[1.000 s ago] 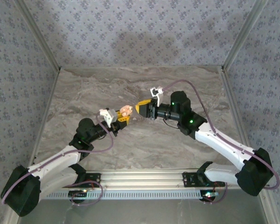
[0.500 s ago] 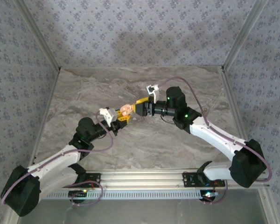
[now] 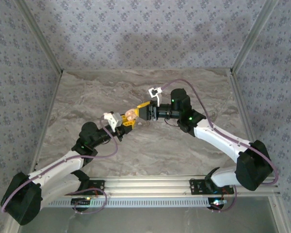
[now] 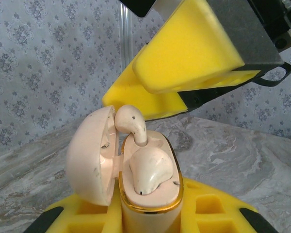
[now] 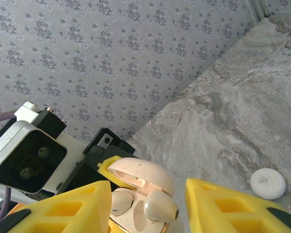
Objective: Insert the wireless bluetooth earbuds into the charging case
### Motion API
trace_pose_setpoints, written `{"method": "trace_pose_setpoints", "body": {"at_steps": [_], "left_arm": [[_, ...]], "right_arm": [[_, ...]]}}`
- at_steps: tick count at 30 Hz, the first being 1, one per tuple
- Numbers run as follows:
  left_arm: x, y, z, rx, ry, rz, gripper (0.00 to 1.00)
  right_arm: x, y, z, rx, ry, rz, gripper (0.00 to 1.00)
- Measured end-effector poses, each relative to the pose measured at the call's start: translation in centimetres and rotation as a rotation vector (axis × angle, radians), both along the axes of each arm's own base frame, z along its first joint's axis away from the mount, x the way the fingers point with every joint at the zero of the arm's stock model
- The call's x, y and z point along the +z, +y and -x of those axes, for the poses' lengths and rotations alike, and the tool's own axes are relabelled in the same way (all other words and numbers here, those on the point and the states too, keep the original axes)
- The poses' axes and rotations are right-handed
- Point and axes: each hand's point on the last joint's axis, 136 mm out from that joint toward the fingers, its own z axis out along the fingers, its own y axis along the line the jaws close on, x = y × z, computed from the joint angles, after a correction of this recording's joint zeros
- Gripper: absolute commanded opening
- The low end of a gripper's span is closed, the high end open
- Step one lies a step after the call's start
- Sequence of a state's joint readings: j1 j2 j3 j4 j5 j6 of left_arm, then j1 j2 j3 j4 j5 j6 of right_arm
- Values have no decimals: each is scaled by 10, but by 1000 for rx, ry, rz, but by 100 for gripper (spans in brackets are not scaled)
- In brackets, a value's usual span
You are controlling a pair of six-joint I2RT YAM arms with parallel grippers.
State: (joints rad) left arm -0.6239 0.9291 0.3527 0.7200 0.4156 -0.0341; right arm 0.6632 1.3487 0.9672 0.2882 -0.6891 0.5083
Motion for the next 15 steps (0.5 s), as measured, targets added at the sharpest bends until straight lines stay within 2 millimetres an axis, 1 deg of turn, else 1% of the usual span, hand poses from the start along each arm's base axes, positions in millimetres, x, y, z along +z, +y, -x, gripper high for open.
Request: {"method": "trace_pose_setpoints", "body": {"at_steps": [11,15], "left_arm": [[-1,0,-1,5,2,-1,10],[-1,0,-1,5,2,-1,10]], "right_arm": [[9,-3,4,1,-17,-13,37],[9,-4,6,4,-13,-10,36]]}}
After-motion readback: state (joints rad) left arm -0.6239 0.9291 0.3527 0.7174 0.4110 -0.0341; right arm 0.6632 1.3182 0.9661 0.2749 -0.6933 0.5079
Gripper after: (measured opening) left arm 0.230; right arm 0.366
